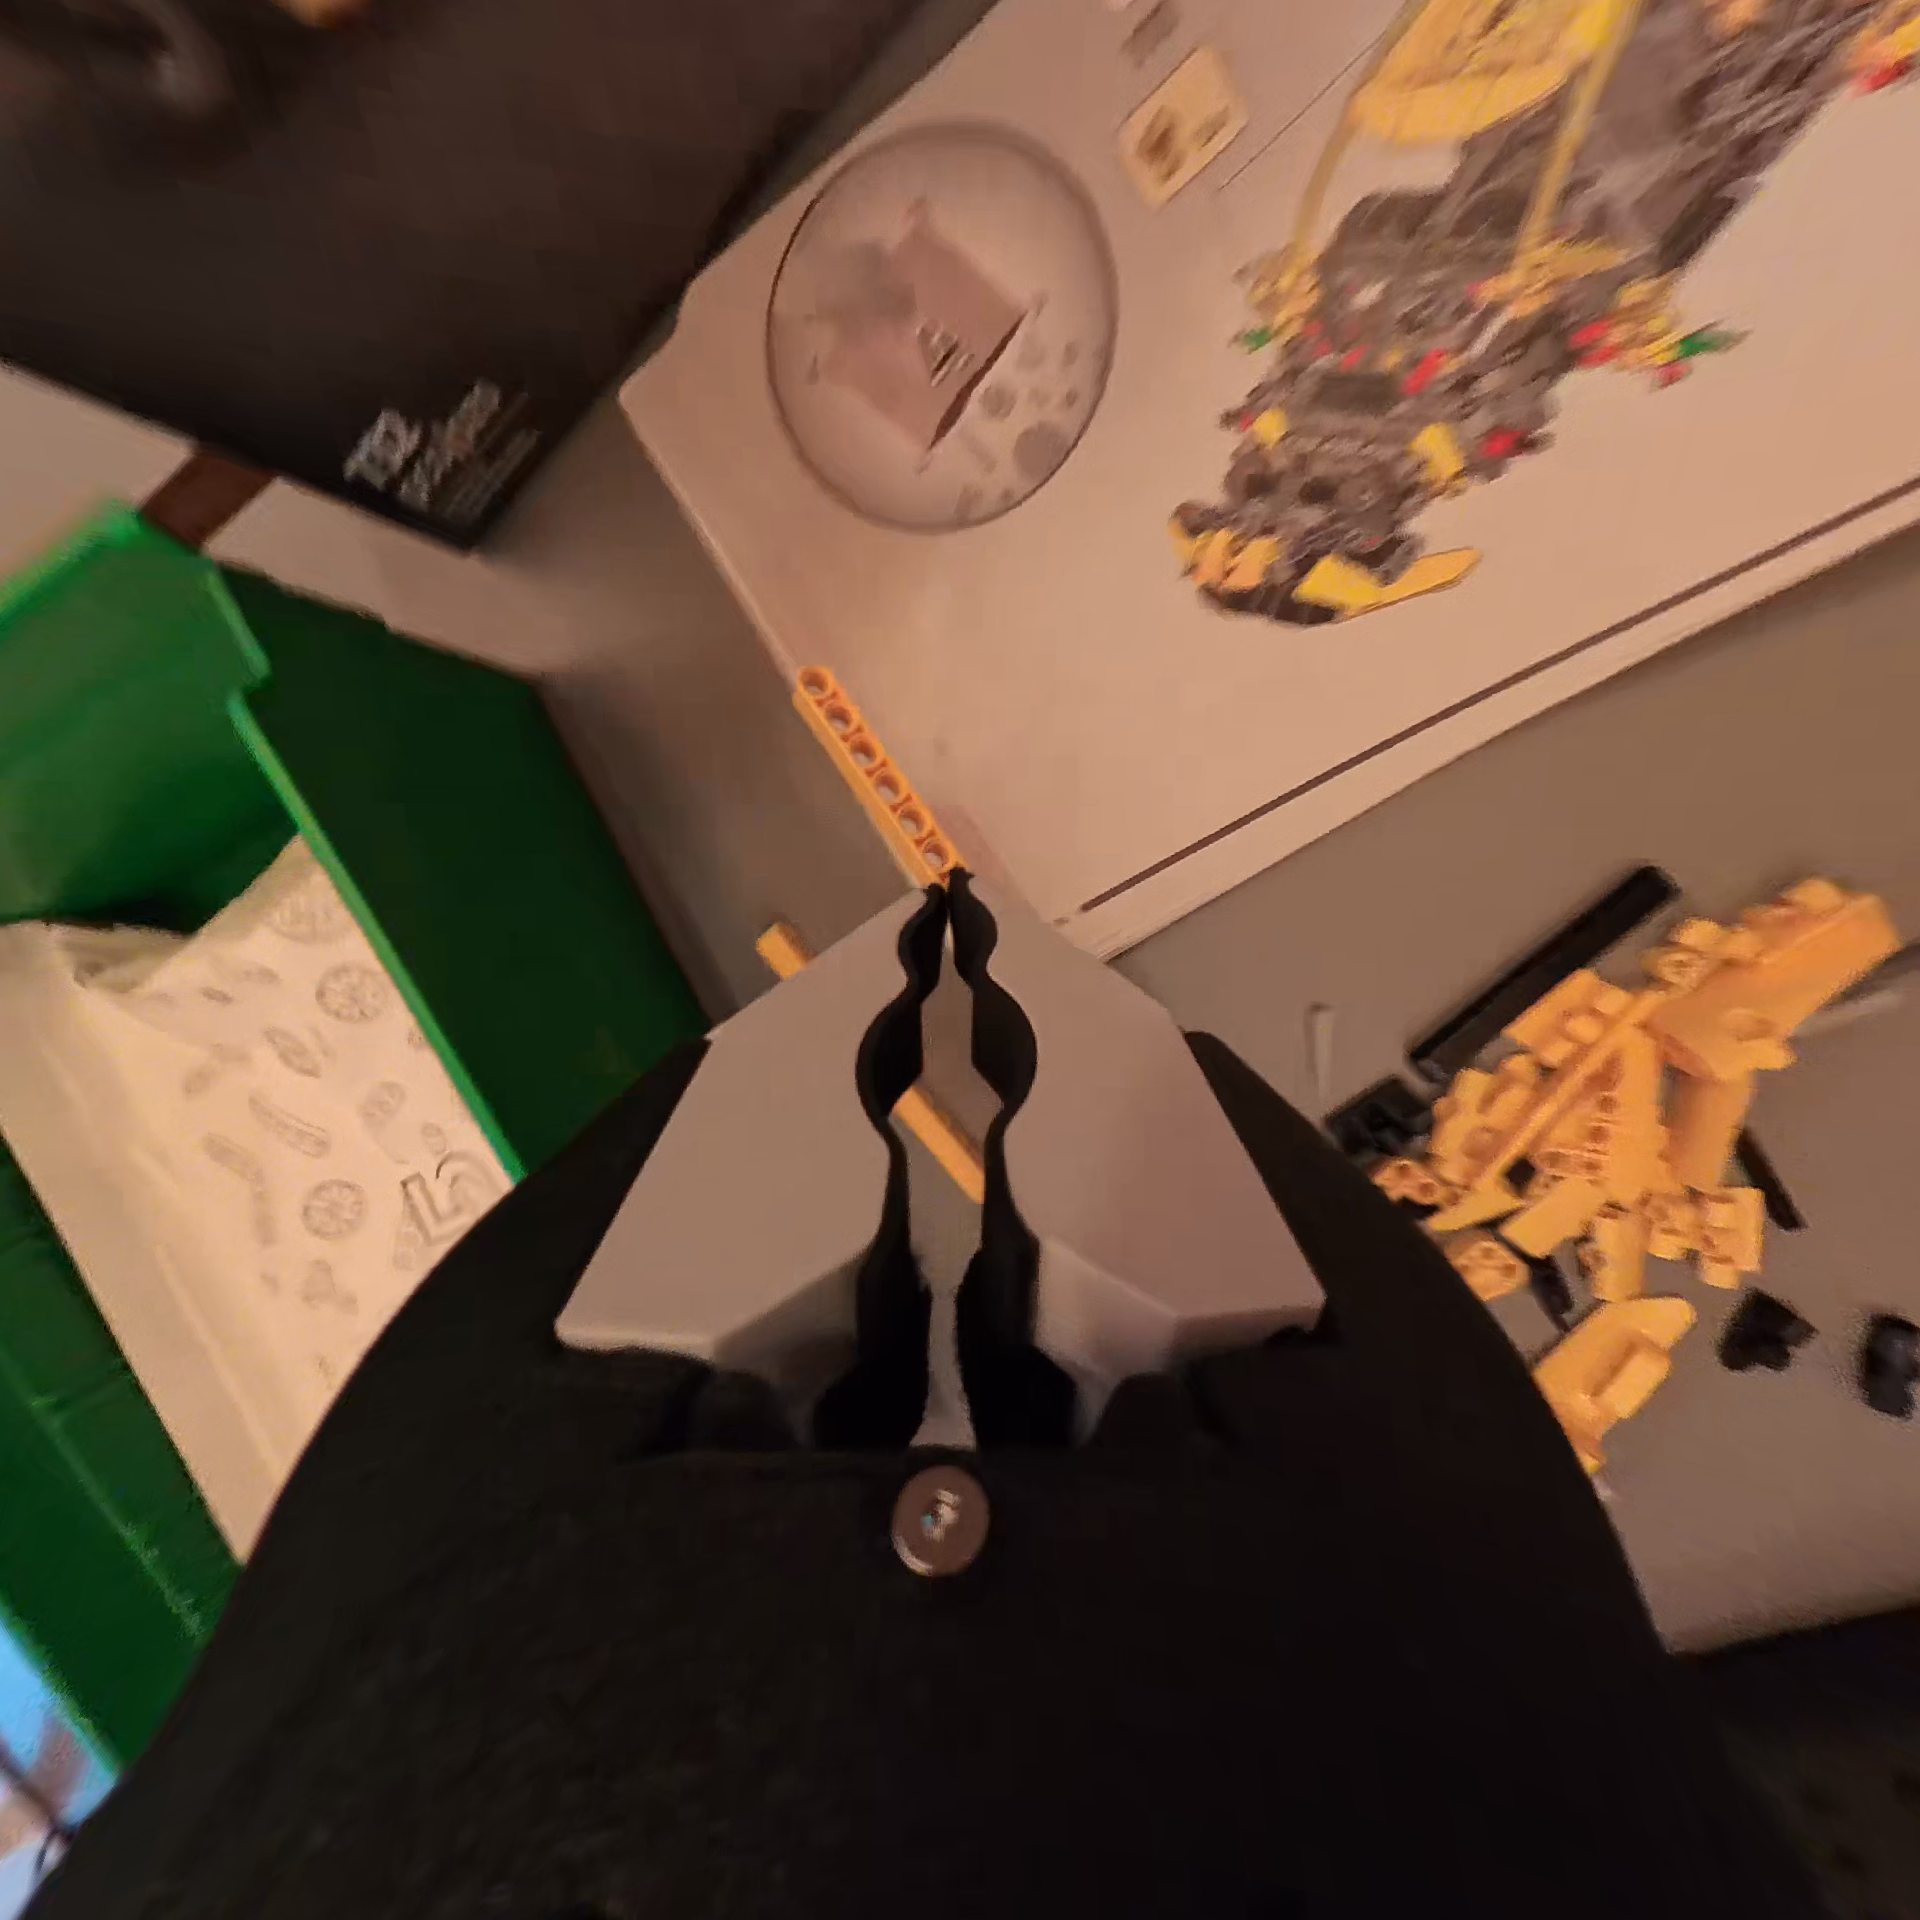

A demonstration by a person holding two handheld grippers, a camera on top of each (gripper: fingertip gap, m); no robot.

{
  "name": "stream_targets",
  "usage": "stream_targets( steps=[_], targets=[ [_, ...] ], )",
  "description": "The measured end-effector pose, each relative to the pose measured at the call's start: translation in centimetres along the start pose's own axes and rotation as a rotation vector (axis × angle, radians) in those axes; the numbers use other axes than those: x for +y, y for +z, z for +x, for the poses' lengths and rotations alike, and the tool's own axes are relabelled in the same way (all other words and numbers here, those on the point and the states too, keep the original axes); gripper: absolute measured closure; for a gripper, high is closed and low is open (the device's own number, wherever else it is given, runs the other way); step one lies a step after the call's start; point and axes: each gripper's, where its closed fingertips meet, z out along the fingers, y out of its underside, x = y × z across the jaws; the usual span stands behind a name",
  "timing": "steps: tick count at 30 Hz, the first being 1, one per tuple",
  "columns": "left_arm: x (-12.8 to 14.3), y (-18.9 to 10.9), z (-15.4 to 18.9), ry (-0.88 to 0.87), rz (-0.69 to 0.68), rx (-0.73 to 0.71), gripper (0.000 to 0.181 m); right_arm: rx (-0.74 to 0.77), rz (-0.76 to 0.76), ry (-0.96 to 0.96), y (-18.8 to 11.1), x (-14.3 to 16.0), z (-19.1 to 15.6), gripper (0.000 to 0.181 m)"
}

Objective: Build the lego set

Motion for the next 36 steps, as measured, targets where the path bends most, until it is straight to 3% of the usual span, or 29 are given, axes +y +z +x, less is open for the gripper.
stream_targets(
  steps=[6, 10, 17, 22, 25, 29, 36],
  targets=[
    [-5.0, -3.2, 4.6, 0.08, 0.15, 0.194, 0.181, -0.006, -0.005, 0.003, 0.1, 0.1, 0.0, 0.17],
    [-8.5, -4.2, 10.4, 0.237, 0.237, 0.365, 0.181, -0.008, -0.012, 0.002, 0.2, 0.2, -0.1, 0.17],
    [-17.6, -2.1, 20.5, 0.689, 0.269, 0.372, 0.181, 0.0, -0.016, -0.014, 0.2, 0.3, -0.1, 0.171],
    [-22.6, -0.3, 27.7, 0.978, 0.181, 0.516, 0.181, -0.001, -0.013, -0.013, 0.2, 0.2, -0.1, 0.171],
    [-23.2, 0.9, 30.8, 1.109, 0.066, 0.63, 0.181, 0.005, -0.026, -0.027, 0.4, 0.5, -0.1, 0.171],
    [-21.7, 3.1, 33.3, 1.276, -0.054, 0.696, 0.181, 0.012, -0.035, -0.034, 0.7, 0.6, 0.0, 0.171],
    [-20.1, 4.9, 35.6, 1.395, -0.061, 0.722, 0.181, 0.042, -0.051, -0.019, 1.1, 0.9, 1.1, 0.171]
  ],
)
